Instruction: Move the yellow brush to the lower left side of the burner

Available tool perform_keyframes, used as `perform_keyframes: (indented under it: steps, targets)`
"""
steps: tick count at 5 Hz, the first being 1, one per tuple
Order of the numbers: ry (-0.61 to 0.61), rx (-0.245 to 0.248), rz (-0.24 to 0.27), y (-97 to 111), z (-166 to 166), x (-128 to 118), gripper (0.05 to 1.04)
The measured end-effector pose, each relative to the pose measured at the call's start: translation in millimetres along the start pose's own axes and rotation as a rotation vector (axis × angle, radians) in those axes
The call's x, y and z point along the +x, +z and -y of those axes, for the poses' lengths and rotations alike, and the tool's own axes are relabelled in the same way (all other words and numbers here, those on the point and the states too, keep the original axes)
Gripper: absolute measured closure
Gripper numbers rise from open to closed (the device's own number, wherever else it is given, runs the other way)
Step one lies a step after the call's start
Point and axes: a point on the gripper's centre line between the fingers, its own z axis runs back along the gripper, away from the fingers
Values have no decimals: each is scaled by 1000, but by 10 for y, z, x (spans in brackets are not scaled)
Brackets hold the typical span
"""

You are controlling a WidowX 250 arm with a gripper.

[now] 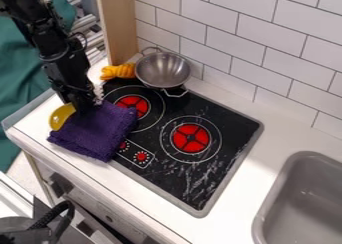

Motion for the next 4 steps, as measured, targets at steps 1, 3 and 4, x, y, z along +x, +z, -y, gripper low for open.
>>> perform_keyframes:
  steps: [1,3,4]
  targets:
    - [2,-8,1,-8,20,-9,741]
    - [17,1,31,141,116,-48,142]
    - [-14,-2,100,328,287,-32,75]
